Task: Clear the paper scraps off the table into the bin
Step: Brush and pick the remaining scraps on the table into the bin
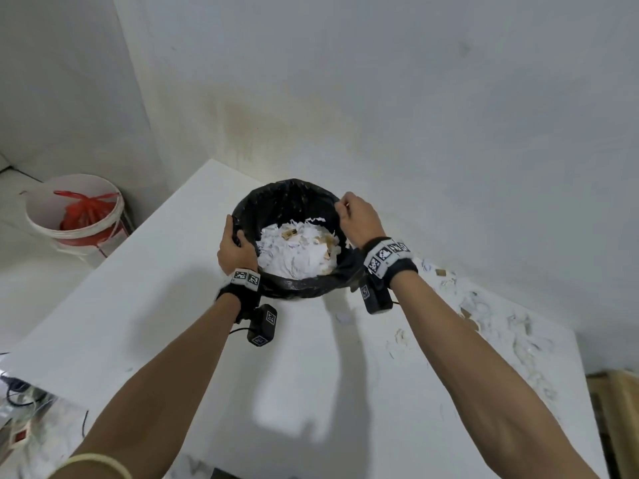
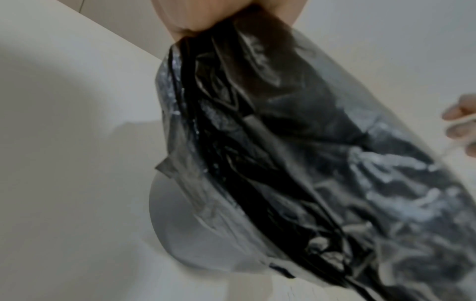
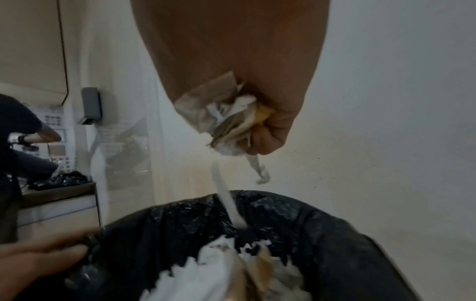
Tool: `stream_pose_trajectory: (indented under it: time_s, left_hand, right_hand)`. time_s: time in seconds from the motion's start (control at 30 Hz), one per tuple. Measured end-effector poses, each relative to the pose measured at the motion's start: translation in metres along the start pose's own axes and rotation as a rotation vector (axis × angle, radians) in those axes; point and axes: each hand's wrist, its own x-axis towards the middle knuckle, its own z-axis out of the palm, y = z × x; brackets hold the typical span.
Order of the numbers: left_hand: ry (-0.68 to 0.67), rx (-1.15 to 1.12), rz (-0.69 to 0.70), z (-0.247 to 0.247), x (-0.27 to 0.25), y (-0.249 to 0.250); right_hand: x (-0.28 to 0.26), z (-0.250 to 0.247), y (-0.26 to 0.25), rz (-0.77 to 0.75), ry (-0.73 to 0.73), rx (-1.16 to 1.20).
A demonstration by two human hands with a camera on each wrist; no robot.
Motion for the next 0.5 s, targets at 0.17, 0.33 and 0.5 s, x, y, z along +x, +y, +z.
stream_pose_trajectory:
  time_s: [0.17, 0.33, 0.5]
  left_hand:
    - [0.005, 0.005, -0.006, -0.003, 0.001, -0.002]
    - [0.024, -0.028, -0.018, -0.003, 0.000, -0.003]
    - [0.034, -0.023, -0.014, 0.004, 0.004, 0.000]
  right_hand:
    - [0.009, 0.018, -0.033, -0.059, -0.093, -0.019]
    - [0.004, 0.013, -0.011, -0.038, -0.084, -0.030]
    - [-0.006, -0.008, 0.034, 0.013, -0.012, -0.064]
